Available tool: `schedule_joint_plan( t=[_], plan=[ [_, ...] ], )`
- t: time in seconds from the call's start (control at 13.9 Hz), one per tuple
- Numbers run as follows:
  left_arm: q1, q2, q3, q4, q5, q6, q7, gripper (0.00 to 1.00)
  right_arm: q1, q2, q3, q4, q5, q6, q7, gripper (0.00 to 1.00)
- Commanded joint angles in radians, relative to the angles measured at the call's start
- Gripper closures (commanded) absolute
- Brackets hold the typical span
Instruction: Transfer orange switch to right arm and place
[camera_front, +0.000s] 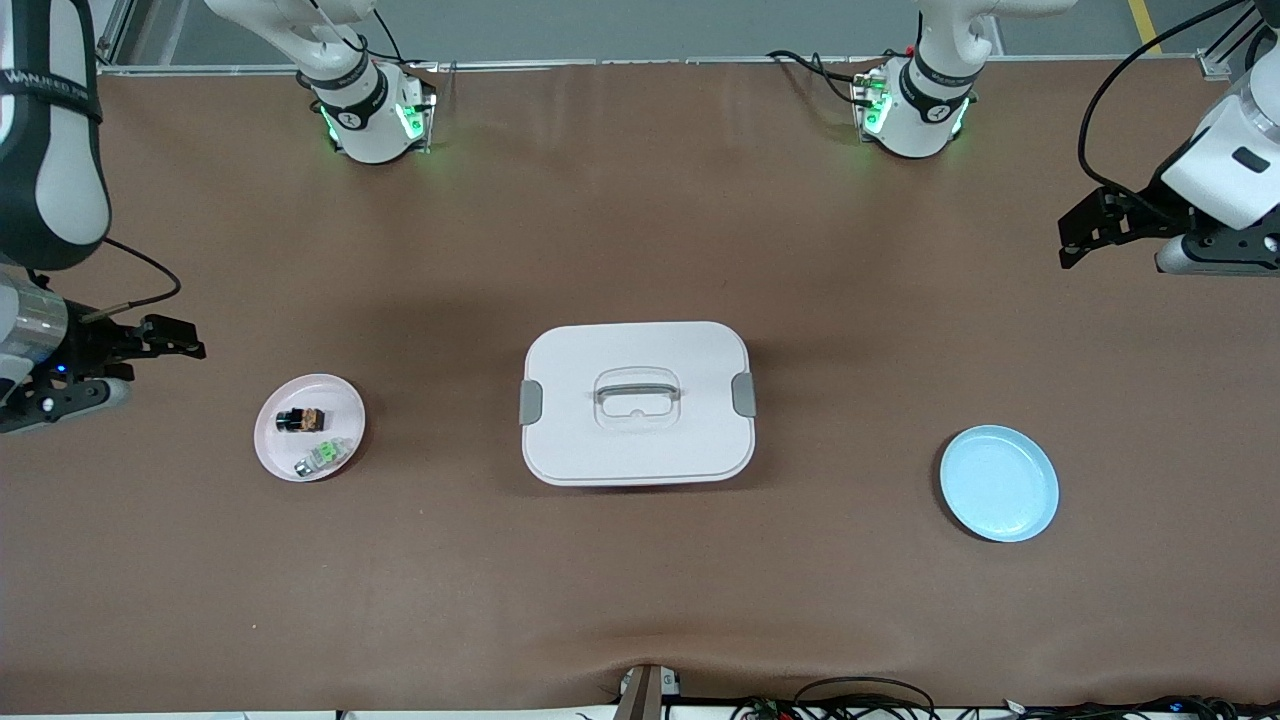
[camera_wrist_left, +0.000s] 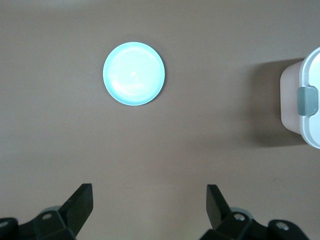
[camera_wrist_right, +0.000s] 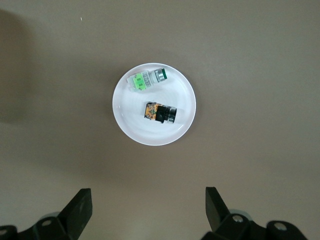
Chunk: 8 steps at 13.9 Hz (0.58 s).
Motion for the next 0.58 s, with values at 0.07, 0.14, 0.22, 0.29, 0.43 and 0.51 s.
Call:
schedule_joint_plan(
  t=[0.07,0.14,0.22,0.29,0.43,0.51],
  plan=[
    [0.001,-0.013,-0.03,-0.005,-0.016,-0.002,-0.001,0.0,0.0,0.002,0.0,0.109,-0.01,-0.078,0.062,0.0],
    [0.001,-0.013,-0.03,-0.004,-0.016,-0.002,-0.001,0.0,-0.002,0.004,-0.003,0.142,-0.013,-0.087,0.062,0.0],
    [0.001,-0.013,-0.03,-0.004,-0.016,-0.002,-0.001,0.0,0.001,0.004,-0.004,0.156,-0.018,-0.125,0.064,0.0],
    [0.003,-0.015,-0.03,-0.004,-0.016,-0.002,-0.001,0.0,-0.002,0.004,-0.007,0.162,-0.018,-0.149,0.064,0.0],
    [0.009,-0.013,-0.03,-0.001,-0.016,-0.002,0.005,0.0,-0.016,0.004,-0.012,0.172,-0.023,-0.179,0.065,0.0],
    [0.01,-0.012,-0.03,-0.001,-0.016,0.0,0.005,0.0,-0.029,0.004,-0.015,0.185,-0.027,-0.203,0.056,0.0]
  ],
)
